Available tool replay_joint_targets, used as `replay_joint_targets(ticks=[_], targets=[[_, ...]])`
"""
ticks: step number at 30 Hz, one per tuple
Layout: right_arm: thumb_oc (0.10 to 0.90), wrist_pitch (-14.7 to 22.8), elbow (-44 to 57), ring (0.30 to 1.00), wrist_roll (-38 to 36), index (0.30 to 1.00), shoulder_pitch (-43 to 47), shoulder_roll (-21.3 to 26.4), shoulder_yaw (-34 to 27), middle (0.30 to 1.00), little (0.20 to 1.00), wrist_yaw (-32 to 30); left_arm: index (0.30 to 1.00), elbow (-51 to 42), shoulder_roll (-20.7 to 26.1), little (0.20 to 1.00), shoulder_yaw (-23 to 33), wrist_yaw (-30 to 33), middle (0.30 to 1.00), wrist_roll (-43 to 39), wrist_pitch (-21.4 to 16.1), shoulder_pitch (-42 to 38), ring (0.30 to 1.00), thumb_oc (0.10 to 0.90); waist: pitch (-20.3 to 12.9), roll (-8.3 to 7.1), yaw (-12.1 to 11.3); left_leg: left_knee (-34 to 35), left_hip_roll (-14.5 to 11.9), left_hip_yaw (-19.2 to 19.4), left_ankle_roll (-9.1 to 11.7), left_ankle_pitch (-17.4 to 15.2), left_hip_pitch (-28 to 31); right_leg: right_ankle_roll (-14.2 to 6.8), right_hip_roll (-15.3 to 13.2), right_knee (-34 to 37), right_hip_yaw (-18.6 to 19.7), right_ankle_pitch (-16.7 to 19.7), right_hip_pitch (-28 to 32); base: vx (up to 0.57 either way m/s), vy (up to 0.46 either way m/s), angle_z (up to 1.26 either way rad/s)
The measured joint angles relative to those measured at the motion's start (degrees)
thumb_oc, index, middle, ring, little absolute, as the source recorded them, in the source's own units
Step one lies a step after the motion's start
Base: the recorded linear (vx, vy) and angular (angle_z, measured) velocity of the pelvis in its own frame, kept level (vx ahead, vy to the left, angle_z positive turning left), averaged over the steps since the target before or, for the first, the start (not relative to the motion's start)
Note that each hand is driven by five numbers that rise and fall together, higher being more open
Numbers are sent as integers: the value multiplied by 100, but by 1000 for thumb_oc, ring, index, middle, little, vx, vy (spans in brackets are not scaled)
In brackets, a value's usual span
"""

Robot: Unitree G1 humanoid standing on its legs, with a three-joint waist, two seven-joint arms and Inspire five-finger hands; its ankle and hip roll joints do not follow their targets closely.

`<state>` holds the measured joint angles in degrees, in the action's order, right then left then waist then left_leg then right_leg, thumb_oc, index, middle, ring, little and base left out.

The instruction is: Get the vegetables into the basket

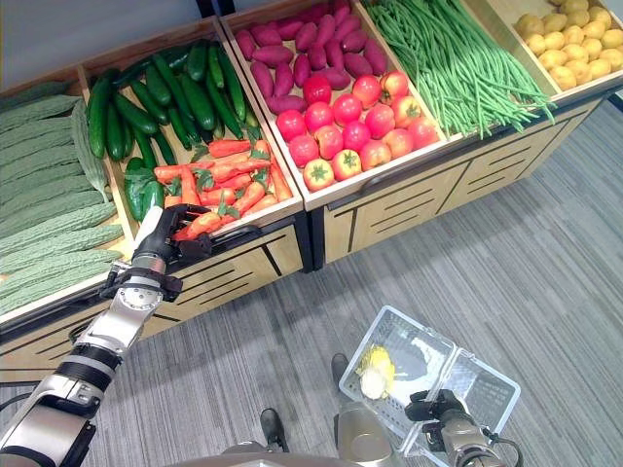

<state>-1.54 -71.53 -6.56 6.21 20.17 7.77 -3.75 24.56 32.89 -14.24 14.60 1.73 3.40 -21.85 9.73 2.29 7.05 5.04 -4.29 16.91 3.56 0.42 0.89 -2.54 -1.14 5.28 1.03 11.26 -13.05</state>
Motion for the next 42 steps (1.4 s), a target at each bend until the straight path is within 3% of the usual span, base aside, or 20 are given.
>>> replay_joint_targets(ticks=[8, 14, 18, 21, 26, 42], targets=[[400, -69, -12, 300, 2, 300, -17, -9, -3, 300, 300, 11, 300, -758, 34, 300, 59, -122, 300, -1, -6, 191, 300, 400, 17, -31, -129, 0, 10, -159, -2, -2, 177, -16, -45, 0, -141, -33, 247, 2, 10, 9], [400, -119, -47, 300, 130, 300, -42, -23, -4, 300, 300, 94, 300, -1473, 88, 300, 553, -238, 300, -1, -10, 668, 300, 400, -10, -65, -181, 2, 23, -268, -10, -10, 392, -41, -79, -4, -221, -68, 514, -4, 24, 9], [400, -153, -113, 300, 180, 300, -233, -186, -11, 300, 300, 137, 300, -2188, 591, 300, 802, -470, 300, 2, -13, 1347, 300, 400, -317, -270, -352, 2, 67, -301, -23, -23, 505, -46, -129, -25, -249, -66, 644, -32, 47, 5], [400, -166, -121, 300, 184, 300, -411, -211, -69, 300, 300, 141, 300, -2564, 645, 300, 856, -616, 300, 4, -45, 1775, 300, 400, -457, -282, -423, 4, 106, -359, -69, -55, 624, -55, -181, -18, -283, -68, 793, -29, 34, 11], [400, -167, -150, 300, 253, 300, -526, -236, -69, 300, 300, 142, 300, -2613, 648, 300, 947, -788, 300, 64, -42, 2133, 300, 400, -684, -300, -479, 4, 181, -384, -92, -53, 649, -130, -282, 3, -315, -90, 836, -27, 17, 5], [400, -131, -80, 300, 275, 300, -694, -218, -142, 300, 300, 126, 300, -2614, 638, 300, 915, -1094, 300, 276, -39, 2169, 300, 400, -780, -247, -344, 5, 314, -306, -142, -45, 674, -180, -317, -31, -151, 26, 789, -25, 38, -4]])
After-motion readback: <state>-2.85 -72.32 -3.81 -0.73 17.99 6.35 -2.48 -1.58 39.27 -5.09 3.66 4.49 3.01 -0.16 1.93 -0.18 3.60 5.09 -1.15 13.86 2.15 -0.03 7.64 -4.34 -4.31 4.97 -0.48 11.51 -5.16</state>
